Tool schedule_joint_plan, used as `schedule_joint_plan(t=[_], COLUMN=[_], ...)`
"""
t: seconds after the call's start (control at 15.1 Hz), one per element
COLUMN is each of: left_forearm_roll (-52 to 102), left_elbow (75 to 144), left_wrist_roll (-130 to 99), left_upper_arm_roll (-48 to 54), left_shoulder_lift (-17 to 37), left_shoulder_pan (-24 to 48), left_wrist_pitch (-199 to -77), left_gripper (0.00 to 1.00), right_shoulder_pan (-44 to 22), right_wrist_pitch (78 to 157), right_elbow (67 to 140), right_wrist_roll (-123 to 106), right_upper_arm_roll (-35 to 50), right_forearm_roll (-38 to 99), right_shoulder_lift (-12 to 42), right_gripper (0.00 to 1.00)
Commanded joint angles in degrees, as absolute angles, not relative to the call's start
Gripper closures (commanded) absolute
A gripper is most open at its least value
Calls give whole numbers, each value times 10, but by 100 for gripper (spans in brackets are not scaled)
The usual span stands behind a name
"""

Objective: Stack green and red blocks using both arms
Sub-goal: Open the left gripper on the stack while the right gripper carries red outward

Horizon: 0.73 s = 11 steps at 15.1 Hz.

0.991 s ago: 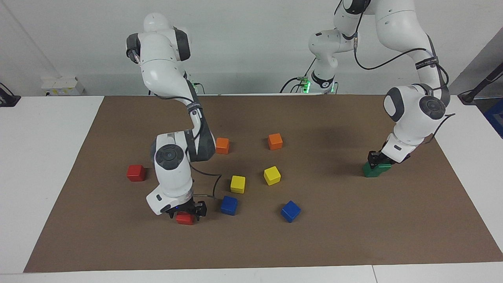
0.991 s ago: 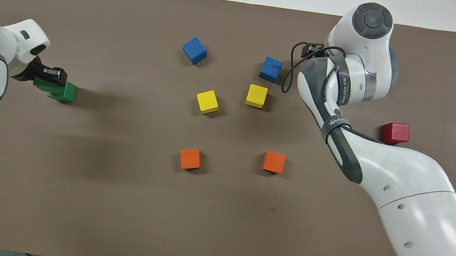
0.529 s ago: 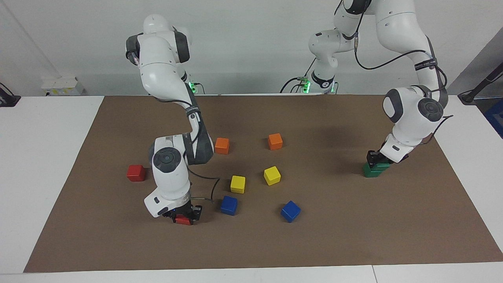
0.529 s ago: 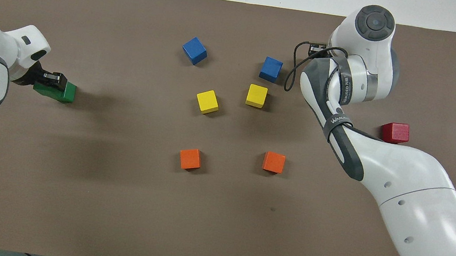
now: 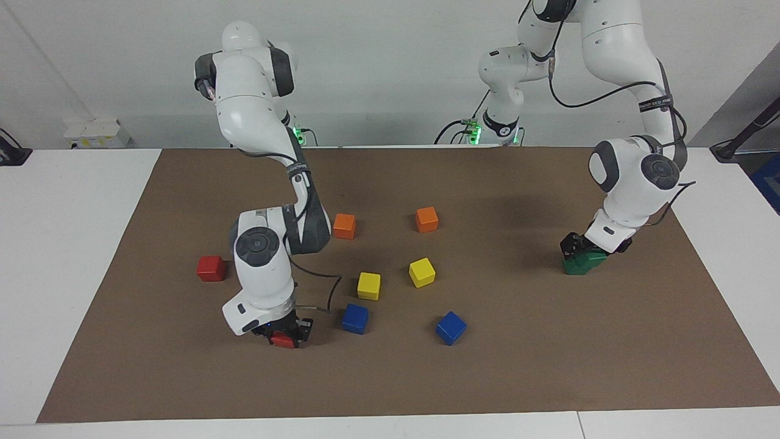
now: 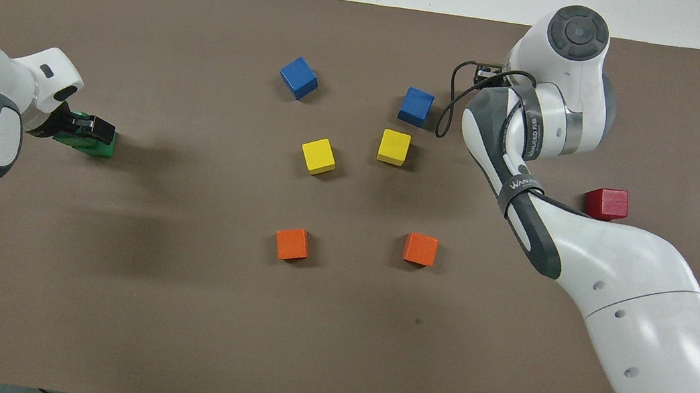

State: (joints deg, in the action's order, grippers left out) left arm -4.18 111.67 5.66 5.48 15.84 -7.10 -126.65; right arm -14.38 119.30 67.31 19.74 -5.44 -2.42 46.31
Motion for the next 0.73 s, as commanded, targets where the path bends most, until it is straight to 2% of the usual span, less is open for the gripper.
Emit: schedule_joint_plan(t=[0.0,0.33,0.46,0.66], left_forearm_roll=[-34,-33,-30,-26], left_elbow=[1125,1035,1047,1043], left_wrist_roll=[65,59,61,55], left_upper_arm_roll=[57,60,61,70], left_shoulder_lift=[126,22,-20,-47], left_shoulder_pan=[-79,-71,-70,-63], left_wrist_pitch=[-1259,-1073,-1051,-996], left_gripper=[0,0,0,0], right_shoulder_pan=[-116,-68,-48,-14], right_wrist_pitch=[1109,1122,1167,1280], right_elbow=[703,916,991,1098], right_wrist_roll=[143,72,71,19], right_upper_arm_roll=[-49,-48,-48,-48], right_forearm_roll=[-25,-24,-23,-23], right_shoulder_lift=[381,209,168,138], right_gripper=[100,100,100,100])
